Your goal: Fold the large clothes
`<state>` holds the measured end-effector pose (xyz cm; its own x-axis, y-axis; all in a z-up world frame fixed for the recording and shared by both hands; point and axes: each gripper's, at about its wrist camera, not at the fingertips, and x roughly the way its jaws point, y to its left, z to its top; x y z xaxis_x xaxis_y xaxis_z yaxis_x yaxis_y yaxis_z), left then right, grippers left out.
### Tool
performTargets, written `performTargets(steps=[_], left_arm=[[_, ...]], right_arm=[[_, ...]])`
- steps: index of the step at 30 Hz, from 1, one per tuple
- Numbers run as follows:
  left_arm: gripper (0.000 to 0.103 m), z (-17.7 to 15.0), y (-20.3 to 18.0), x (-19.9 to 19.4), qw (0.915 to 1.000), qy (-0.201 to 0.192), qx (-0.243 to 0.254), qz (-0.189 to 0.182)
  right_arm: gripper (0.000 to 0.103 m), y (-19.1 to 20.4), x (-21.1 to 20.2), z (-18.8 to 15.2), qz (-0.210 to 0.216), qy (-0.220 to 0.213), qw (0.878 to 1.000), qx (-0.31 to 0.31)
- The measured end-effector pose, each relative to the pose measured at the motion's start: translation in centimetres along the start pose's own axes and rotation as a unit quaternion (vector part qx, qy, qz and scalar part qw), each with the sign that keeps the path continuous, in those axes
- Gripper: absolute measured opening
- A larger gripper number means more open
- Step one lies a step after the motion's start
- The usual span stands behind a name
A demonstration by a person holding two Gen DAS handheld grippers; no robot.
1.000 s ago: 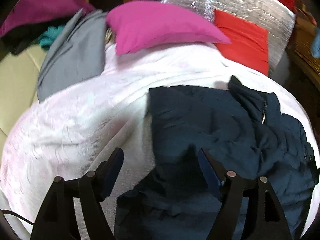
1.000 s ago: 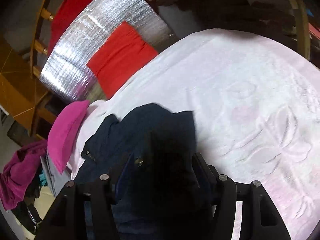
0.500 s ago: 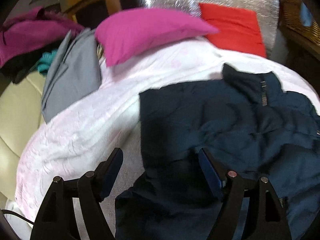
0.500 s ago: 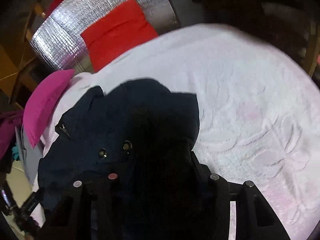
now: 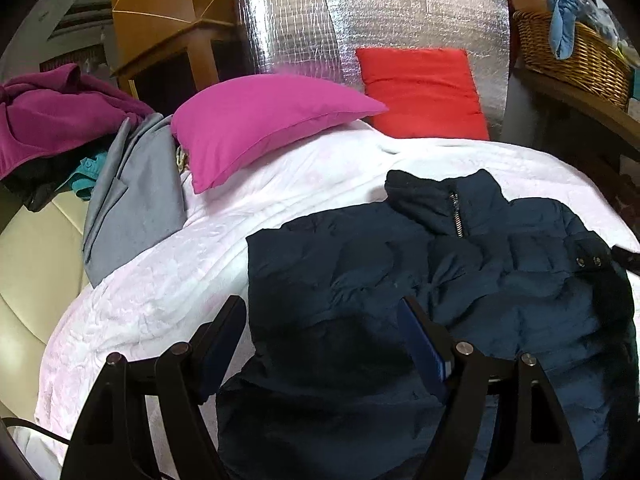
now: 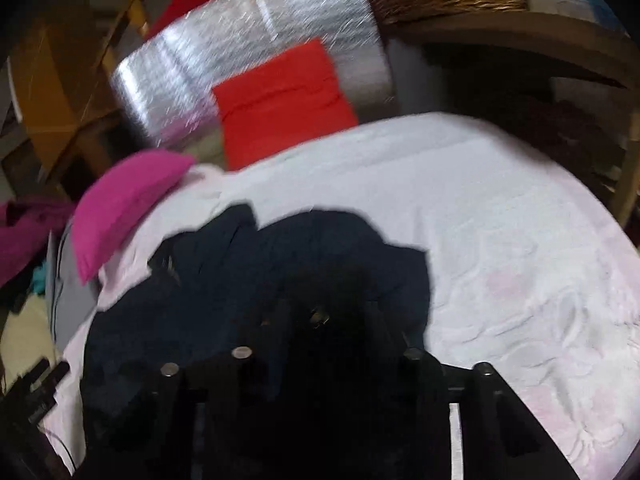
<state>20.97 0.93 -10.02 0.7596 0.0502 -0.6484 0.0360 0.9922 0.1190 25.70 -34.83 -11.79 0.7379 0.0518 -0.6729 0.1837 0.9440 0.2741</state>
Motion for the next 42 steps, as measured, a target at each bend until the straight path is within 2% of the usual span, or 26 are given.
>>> performTargets(steps=[7,26,28,32,34,36,38,42], left_arm=[[0.078,0.3,-0.7,-0.1,1.0000,-0.005,0.007,0.001],[0.078,0.7,-1.0,-0.7,0.9997,-0.021,0.008,0.005],[0.078,0.7,-1.0,-0.7,0.9997,-0.022,0.007,0.006],[0.078,0.7,-0.8,-0.4,0.9997,-0.022,0.006,0.009],[0.078,0.7,-0.8,0.0,0.9998,-0.017,0.007,0.011],[0.078,0.6,-0.6,1.0,0.9999,-0.006,0.006,0.012],[0.078,0.3,-0.1,2.9,0.9996,0.025,-0.002,0.014],[0.078,-0.5,1.0,7.2,0.9953,0.092,-0.021,0.020]], right_arm=[[0.036,-1.1,4.0,-0.7,-0.043,0.051,0.998,0.001],[0.037,-1.7,4.0,-0.1,-0.028,0.050,0.998,0.030],[0.041,-1.6,3.2,0.1,-0.018,0.036,0.999,0.031],[0.041,0.1,1.1,0.4,0.016,-0.009,1.000,0.008],[0.041,1.2,0.4,0.3,0.048,-0.025,0.999,-0.008],[0.041,2.4,0.6,-0.1,0.081,-0.015,0.996,-0.025],[0.041,3.5,1.3,-0.7,0.102,0.003,0.994,-0.035],[0.029,6.1,3.5,-2.2,0.137,0.068,0.986,-0.067]])
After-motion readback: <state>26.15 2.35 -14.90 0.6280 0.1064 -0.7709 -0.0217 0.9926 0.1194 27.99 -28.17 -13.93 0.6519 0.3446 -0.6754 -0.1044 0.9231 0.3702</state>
